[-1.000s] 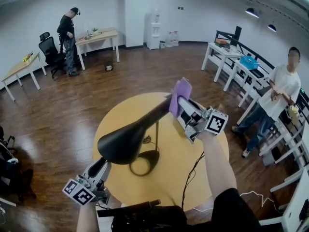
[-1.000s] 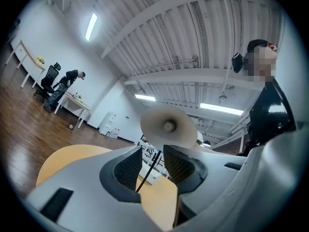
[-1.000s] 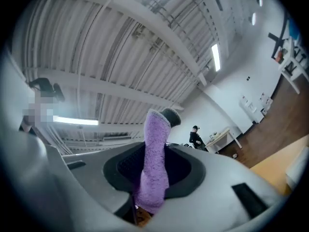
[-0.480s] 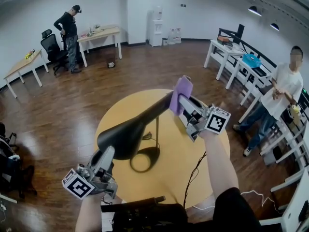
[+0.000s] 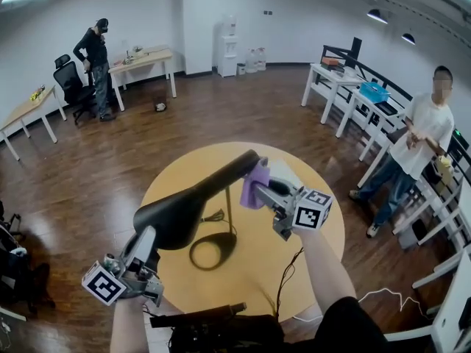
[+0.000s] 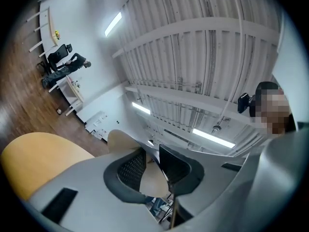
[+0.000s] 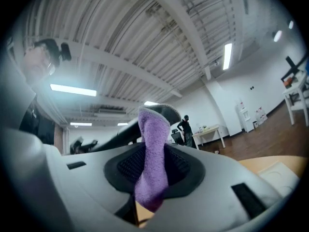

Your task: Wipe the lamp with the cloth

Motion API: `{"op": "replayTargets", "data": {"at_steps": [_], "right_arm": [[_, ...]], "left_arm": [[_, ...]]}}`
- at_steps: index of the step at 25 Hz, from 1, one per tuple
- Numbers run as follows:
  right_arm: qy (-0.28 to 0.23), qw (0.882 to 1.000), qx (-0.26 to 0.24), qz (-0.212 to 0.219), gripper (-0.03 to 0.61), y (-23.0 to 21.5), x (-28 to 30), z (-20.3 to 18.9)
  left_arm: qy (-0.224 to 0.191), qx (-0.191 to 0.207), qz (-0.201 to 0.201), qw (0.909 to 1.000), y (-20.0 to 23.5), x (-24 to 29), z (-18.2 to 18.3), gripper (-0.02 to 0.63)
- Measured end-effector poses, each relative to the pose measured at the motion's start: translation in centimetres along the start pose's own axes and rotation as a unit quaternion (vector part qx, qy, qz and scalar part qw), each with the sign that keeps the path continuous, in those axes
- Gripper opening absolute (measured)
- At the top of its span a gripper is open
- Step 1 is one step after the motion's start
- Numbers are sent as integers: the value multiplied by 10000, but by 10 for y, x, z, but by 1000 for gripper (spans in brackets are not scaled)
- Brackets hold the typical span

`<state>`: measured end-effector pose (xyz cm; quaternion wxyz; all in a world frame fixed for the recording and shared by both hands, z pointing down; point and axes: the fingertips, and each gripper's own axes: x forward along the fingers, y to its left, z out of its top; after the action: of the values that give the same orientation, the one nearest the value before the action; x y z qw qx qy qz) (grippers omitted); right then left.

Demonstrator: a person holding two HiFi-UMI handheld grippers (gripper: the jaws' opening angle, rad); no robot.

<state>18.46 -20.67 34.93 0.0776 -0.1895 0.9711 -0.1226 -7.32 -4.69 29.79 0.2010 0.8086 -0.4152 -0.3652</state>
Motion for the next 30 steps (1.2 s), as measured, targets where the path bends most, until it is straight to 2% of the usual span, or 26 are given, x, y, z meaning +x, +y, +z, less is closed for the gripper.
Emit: {"op": "replayTargets", "data": {"at_steps": [2, 4, 8, 10, 12, 14, 16, 18, 21, 25, 28, 30], "right_arm": [[287, 9994, -212, -11, 97, 3, 4, -22], [152, 9995, -266, -37, 97, 0, -2, -17], [-483, 9972, -551, -152, 95, -8, -31, 44], [-692, 9950, -721, -37, 95, -4, -32, 79], [-739, 9939, -810, 125, 95, 3, -21, 102], [-594, 9948, -801, 229, 95, 5, -4, 106], [-501, 9966, -576, 305, 95, 2, 7, 98], [-737, 9962, -55, 459, 93, -1, 7, 94], [-1146, 9889, 631, 701, 92, -6, -3, 85], [-1375, 9787, 1283, 820, 91, -12, -11, 61], [-1295, 9789, 1373, 779, 89, -10, -16, 43], [-1102, 9860, 1076, 642, 89, -6, -18, 39]], "left_arm": [[-15, 0, 41, 10000, 9, 2, 9, 80], [-28, -28, 83, 10000, 14, 2, 13, 80], [2, 20, 158, 9999, 13, 2, 10, 80], [2, 22, 150, 9999, 12, 3, 11, 80], [-23, 14, 144, 9999, 12, 4, 12, 80], [-51, 6, 170, 9998, 12, 3, 12, 79], [-74, -8, 199, 9998, 12, 3, 11, 78], [-64, 7, 202, 9998, 12, 4, 11, 78], [-52, 44, 207, 9998, 10, 5, 12, 77], [-71, -17, 183, 9998, 12, 3, 14, 75], [-80, -81, 165, 9998, 14, 1, 14, 74], [-84, -101, 143, 9998, 13, 3, 14, 74]]}}
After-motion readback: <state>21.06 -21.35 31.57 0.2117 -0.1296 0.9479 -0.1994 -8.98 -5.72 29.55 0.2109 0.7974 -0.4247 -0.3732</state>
